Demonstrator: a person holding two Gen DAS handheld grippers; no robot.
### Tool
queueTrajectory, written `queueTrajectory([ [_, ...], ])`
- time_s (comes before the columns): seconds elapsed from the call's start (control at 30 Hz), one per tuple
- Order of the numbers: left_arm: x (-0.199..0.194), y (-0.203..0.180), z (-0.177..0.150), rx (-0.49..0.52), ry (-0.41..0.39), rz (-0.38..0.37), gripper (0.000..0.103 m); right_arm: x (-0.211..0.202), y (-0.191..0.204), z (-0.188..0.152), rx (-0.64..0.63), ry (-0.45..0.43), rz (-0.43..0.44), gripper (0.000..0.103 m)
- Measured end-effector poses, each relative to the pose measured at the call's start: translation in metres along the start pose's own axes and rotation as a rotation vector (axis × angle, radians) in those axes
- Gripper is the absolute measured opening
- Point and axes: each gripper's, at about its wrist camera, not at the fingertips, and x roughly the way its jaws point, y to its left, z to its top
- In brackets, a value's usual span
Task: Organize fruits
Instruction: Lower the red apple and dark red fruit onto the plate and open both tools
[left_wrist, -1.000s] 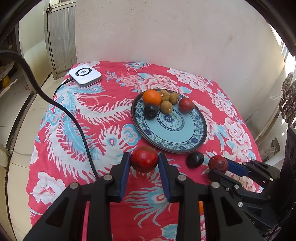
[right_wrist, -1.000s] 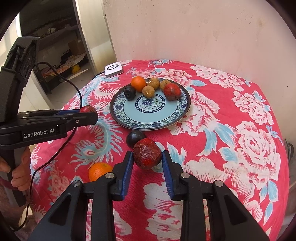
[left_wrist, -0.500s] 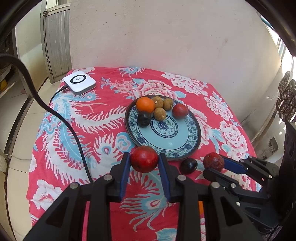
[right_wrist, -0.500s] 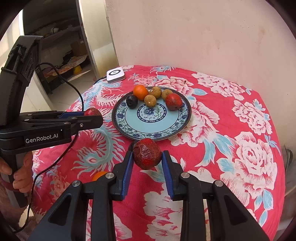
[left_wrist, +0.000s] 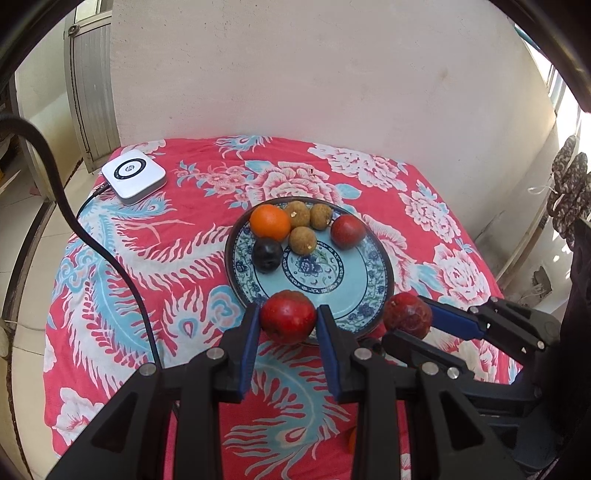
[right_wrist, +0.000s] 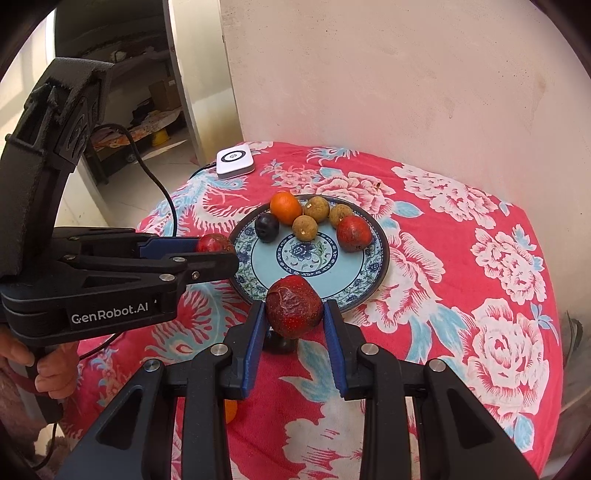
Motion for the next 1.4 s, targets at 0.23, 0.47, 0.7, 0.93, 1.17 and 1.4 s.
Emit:
queueTrajectory([
  [0.23, 0.012, 0.002, 0.012, 0.016, 0.008, 0.012, 0.032, 0.018, -0.002, 0.010, -0.015, 0.007, 0.006, 0.033],
  [0.47, 0.023, 0.006, 0.013, 0.002, 0.021, 0.007, 0.032, 0.037, -0.002, 0.018, -0.023, 0.028, 0.026, 0.033],
  [0.7, 0.030, 0.010, 0.015, 0.004, 0.023, -0.004, 0.032, 0.054, -0.003, 0.023, -0.047, 0.048, 0.028, 0.032],
  [0.93, 0.034, 0.013, 0.016, -0.002, 0.023, -0.013, 0.032, 0.065, -0.002, 0.029, -0.060, 0.056, 0.030, 0.032],
  [1.17, 0.033, 0.016, 0.017, -0.009, 0.017, -0.017, 0.032, 0.072, -0.002, 0.035, -0.066, 0.048, 0.033, 0.032],
  [1.4, 0.033, 0.016, 0.017, -0.012, 0.017, -0.019, 0.032, 0.072, -0.003, 0.035, -0.062, 0.045, 0.041, 0.033],
])
